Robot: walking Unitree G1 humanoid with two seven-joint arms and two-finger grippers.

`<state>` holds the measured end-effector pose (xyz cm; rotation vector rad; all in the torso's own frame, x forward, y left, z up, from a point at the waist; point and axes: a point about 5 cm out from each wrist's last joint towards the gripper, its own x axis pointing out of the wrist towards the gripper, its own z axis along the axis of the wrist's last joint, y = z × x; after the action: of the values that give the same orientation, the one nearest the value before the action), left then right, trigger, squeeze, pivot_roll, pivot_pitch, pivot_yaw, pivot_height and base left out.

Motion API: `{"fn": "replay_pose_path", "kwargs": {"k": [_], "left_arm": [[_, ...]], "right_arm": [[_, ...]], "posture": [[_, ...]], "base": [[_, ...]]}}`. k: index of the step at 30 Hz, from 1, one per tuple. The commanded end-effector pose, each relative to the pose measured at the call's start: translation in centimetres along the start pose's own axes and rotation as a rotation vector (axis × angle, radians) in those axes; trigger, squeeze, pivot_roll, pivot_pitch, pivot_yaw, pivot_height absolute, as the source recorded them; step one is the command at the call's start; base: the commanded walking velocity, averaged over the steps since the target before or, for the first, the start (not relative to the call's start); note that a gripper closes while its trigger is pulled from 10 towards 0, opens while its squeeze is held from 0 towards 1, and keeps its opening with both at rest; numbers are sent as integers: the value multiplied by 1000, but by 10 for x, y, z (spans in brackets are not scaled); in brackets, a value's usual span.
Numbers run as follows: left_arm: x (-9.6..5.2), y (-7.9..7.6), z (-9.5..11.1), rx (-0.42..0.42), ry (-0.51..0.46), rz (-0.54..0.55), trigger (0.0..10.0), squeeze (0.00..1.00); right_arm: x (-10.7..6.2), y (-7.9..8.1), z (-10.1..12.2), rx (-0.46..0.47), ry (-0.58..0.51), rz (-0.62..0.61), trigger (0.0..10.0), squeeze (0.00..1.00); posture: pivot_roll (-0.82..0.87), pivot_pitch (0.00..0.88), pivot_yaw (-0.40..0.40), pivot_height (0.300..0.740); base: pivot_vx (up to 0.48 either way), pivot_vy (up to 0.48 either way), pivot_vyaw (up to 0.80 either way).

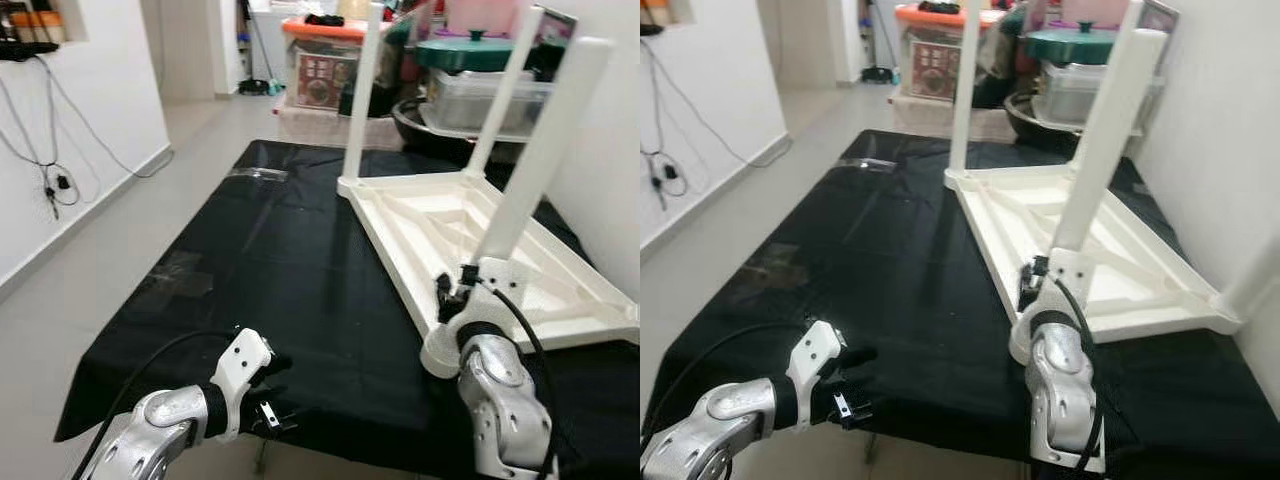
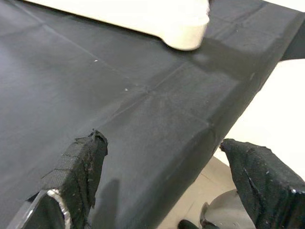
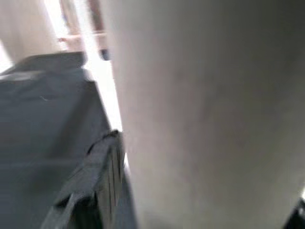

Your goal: Building children table

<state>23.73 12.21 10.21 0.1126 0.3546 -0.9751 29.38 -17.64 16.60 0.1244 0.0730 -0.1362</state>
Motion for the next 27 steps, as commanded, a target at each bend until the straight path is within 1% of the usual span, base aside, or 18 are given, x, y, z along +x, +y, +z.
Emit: {"fn": "replay_pose_path", "kwargs": {"k": [1,2,3,4,5,6,7,8,10,11,13,15,16,18,24,25,26,27], "left_arm": [[1,0,-1,0,2,-8,10000,0],[-1,4,1,3,-7,4,10000,0],[-1,4,1,3,-7,4,10000,0],[-2,5,1,1,-8,13,10000,0],[-2,5,1,1,-8,13,10000,0],[-4,4,-1,-2,-7,17,10000,0],[-4,4,-1,-2,-7,17,10000,0],[-4,3,-3,-4,-4,18,10000,0],[-3,-1,-4,-6,-4,11,10000,0],[-3,-1,-4,-6,-4,11,10000,0],[-2,-2,-4,-6,-5,9,10000,0],[-2,1,-3,-4,-9,26,10000,0],[-2,1,-3,-4,-9,26,10000,0],[-1,2,-1,-1,-12,31,10000,0],[-3,0,-3,0,-8,34,10000,0],[-4,0,-3,-2,-7,35,10000,0],[-4,0,-3,-2,-7,35,10000,0],[-4,0,-4,-2,-4,32,10000,0]], "right_arm": [[5,4,5,40,-6,57,10000,63],[11,8,26,112,-40,245,10000,0],[11,8,26,112,-40,245,10000,0],[7,13,39,118,-83,388,10000,0],[7,13,39,118,-83,388,10000,0],[1,17,49,124,-125,534,10000,0],[1,17,49,124,-125,534,10000,0],[-8,21,53,141,-128,675,10000,0],[-18,21,35,25,-57,917,10000,0],[-18,21,35,25,-57,917,10000,0],[-23,23,25,-13,-1,1013,10000,0],[-28,34,3,-89,97,1148,10000,0],[-28,34,3,-89,97,1148,10000,0],[-28,47,-14,-99,153,1186,10000,0],[-33,58,-26,-135,172,1212,10000,0],[-27,56,-24,-96,149,1148,627,0],[-27,56,-24,-96,149,1148,627,0],[-18,51,-22,-71,116,1039,0,0]], "posture": [[72,0,-65,740],[80,0,-76,740],[80,0,-76,740],[82,0,-77,740],[82,0,-77,740],[84,0,-81,740],[84,0,-81,740],[85,0,-82,740],[102,0,-96,740],[102,0,-96,740],[103,0,-99,740],[104,0,-100,740],[104,0,-100,740],[119,0,-107,740],[124,0,-106,740],[115,0,-101,740],[115,0,-101,740],[111,0,-99,740]], "base": [[0,0,0],[0,0,0],[0,0,0],[0,0,0],[0,0,0],[0,0,0],[0,0,0],[0,0,0],[0,0,0],[0,0,0],[0,0,0],[0,0,0],[0,0,0],[0,0,0],[0,0,0],[0,0,0],[0,0,0],[0,0,0]]}}
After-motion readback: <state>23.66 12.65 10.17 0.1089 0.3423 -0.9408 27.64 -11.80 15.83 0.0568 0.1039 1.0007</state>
